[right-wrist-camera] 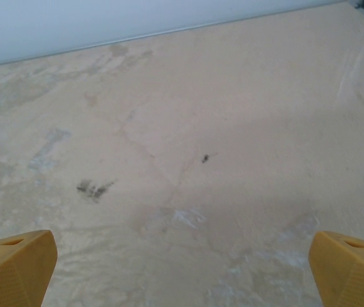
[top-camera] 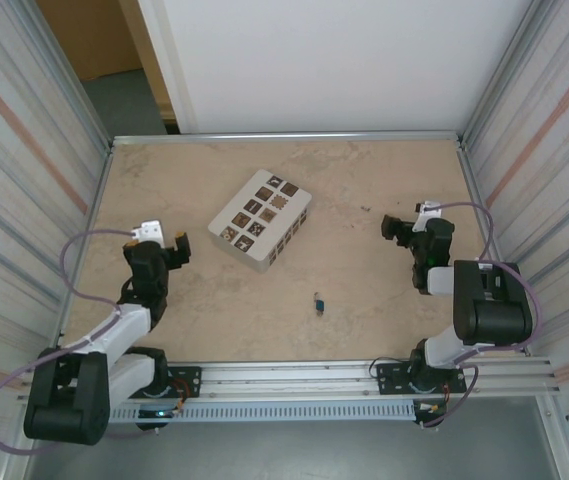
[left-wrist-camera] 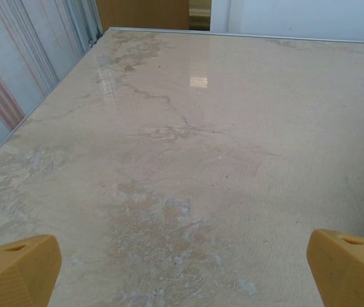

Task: Unlock the padlock with the key

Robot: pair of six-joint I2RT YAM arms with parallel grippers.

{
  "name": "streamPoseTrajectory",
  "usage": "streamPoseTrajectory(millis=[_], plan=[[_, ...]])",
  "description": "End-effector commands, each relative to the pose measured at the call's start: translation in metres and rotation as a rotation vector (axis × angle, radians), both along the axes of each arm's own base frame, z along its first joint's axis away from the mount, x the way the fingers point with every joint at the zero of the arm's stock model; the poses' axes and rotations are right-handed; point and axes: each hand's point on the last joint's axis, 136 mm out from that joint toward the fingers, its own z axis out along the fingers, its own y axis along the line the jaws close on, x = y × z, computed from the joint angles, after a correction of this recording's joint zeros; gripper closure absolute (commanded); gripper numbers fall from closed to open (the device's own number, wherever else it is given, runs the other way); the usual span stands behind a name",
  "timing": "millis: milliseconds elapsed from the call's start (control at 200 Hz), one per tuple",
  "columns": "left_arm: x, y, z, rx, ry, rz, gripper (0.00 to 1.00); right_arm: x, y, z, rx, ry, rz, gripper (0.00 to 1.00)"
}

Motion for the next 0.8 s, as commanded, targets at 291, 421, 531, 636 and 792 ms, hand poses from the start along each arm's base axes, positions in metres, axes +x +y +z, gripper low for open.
streamPoseTrajectory(millis=[291, 421, 531, 636, 792], plan=[[0.015, -0.002, 0.012, 0.018, -0.117, -0.055, 0.01, -0.003, -0.004, -0.012, -0.050, 0.051, -0.012, 0.01], [0.020, 0.006, 0.011, -0.005, -0.132, -0.043, 0.01, -0.003, -0.004, -0.012, -0.052, 0.053, -0.014, 0.01], [0.027, 0.010, 0.009, -0.011, -0.140, -0.040, 0.01, -0.003, -0.004, -0.012, -0.056, 0.052, -0.016, 0.01], [0.032, 0.013, 0.000, -0.015, -0.149, -0.037, 0.01, -0.003, -0.004, -0.012, -0.058, 0.052, -0.016, 0.01], [0.035, 0.006, -0.005, -0.011, -0.142, -0.083, 0.01, -0.003, -0.004, -0.011, -0.058, 0.051, -0.017, 0.01]])
